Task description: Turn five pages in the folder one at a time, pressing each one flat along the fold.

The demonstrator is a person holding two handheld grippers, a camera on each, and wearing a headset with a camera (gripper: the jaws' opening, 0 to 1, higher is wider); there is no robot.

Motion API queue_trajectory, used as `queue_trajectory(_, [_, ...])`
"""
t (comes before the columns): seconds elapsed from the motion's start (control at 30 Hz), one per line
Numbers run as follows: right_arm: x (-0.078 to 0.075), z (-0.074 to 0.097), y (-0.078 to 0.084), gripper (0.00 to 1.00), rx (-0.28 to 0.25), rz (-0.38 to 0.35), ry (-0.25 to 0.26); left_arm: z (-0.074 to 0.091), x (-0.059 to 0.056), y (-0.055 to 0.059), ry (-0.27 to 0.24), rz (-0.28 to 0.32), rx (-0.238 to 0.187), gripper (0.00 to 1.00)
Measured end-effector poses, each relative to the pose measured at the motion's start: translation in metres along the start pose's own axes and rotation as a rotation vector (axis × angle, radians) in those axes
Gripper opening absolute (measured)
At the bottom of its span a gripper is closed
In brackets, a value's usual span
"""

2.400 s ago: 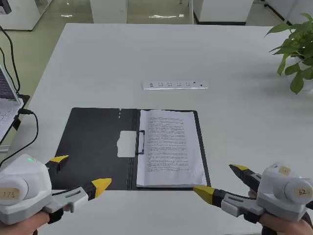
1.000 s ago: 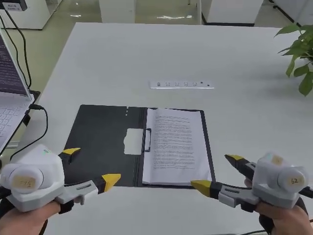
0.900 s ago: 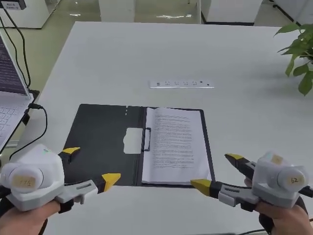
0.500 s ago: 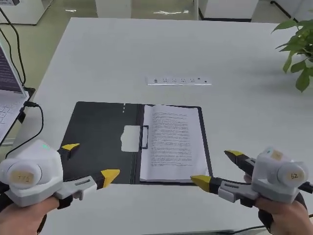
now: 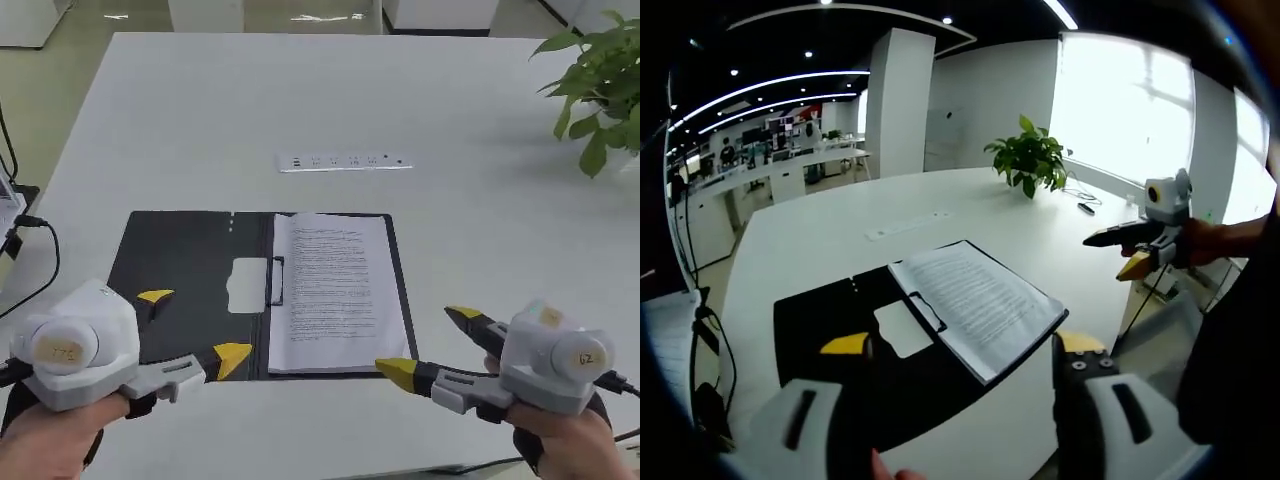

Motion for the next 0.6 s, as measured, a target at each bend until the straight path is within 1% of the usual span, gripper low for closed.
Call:
queue_trajectory(0.17, [-0.005,0.005,-0.002,0.83,-0.007,-0.010,0.012,-0.019,-0.010,-0.012,0.036,-0.007,-0.010,0.71])
queue_trajectory(0.23, [-0.005,0.007,-0.004,0.83,-0.013,-0.015,0.016,-0.027,-0.015,-0.014,0.053,-0.027,-0.007,0.71])
queue_trajectory(0.33, [-0.007,0.008,-0.007,0.82,-0.022,-0.019,0.020,-0.038,-0.023,-0.014,0.079,-0.027,0.002,0.71])
queue_trajectory(0.4, [-0.007,0.009,-0.007,0.82,-0.023,-0.018,0.021,-0.046,-0.027,-0.013,0.096,-0.035,0.010,0.71])
queue_trajectory(0.53, [-0.008,0.009,-0.007,0.82,-0.021,-0.016,0.022,-0.059,-0.036,-0.013,0.126,-0.055,0.019,0.70])
queue_trajectory(0.6, [-0.009,0.010,-0.007,0.82,-0.023,-0.021,0.023,-0.068,-0.037,-0.012,0.136,-0.057,0.026,0.70])
Point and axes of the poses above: the centre of the closed fingertips' face, and the gripper's own axes: z roughly backward along the fingers, x roughly to its left, y roughly out of its underside, the point moved 3 cm from there along z, roughly backward along the fingers, and after that the axes turned 7 degrees about -y, right-handed, at the moved point
